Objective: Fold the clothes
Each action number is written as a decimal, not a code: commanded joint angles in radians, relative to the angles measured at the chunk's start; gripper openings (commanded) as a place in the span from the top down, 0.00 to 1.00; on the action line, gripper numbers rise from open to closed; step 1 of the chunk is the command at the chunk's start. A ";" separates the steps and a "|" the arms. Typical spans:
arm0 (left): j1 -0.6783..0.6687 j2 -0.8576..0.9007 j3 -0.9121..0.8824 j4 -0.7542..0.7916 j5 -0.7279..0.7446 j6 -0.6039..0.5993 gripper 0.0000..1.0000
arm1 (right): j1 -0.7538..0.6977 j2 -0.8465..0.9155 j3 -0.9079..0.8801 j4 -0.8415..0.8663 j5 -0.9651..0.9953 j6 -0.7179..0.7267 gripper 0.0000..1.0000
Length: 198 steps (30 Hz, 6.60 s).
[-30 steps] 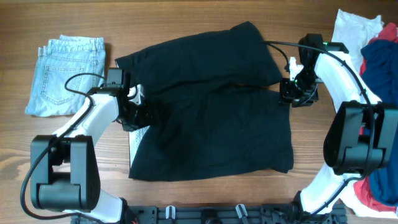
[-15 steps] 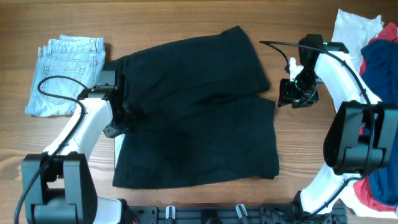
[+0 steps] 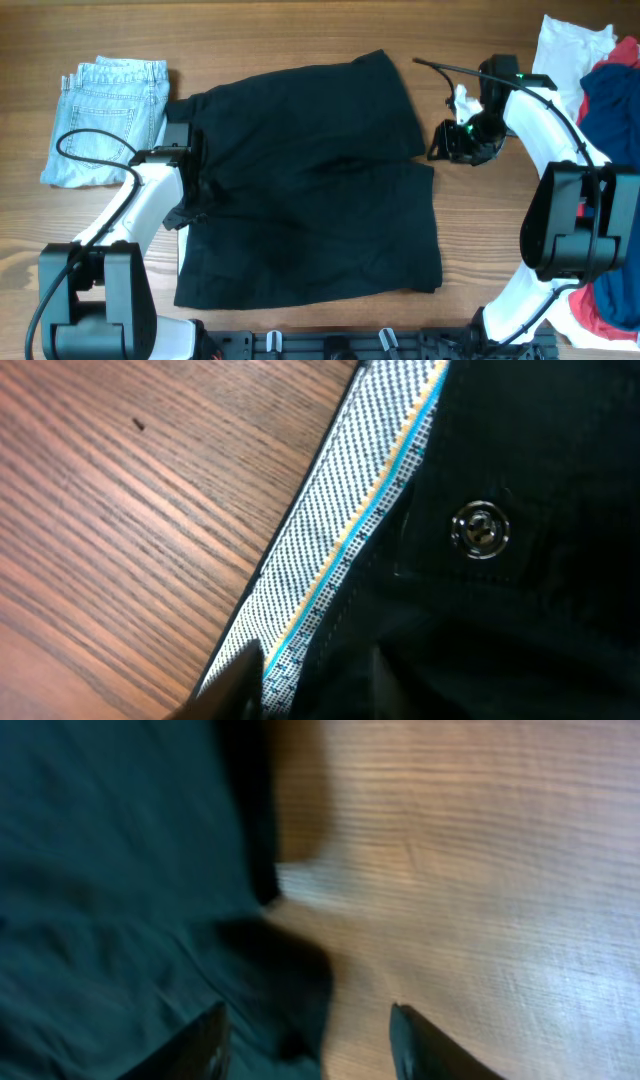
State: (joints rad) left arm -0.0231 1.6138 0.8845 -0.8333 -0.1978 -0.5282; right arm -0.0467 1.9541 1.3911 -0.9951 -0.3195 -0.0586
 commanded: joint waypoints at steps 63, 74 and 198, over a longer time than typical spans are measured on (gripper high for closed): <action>0.008 -0.100 0.098 -0.028 0.285 0.072 0.00 | -0.117 -0.144 0.004 0.140 0.116 0.114 0.57; 0.008 -0.307 0.071 -0.449 0.343 -0.137 0.00 | -0.116 -0.453 -0.011 -0.249 0.116 0.168 0.56; 0.008 -0.430 -0.249 -0.124 0.433 -0.286 0.91 | 0.119 -0.619 -0.961 0.421 0.034 0.921 0.17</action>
State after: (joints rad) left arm -0.0231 1.1912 0.6193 -0.9543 0.2340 -0.8307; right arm 0.0715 1.2678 0.4400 -0.7033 -0.5339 0.8810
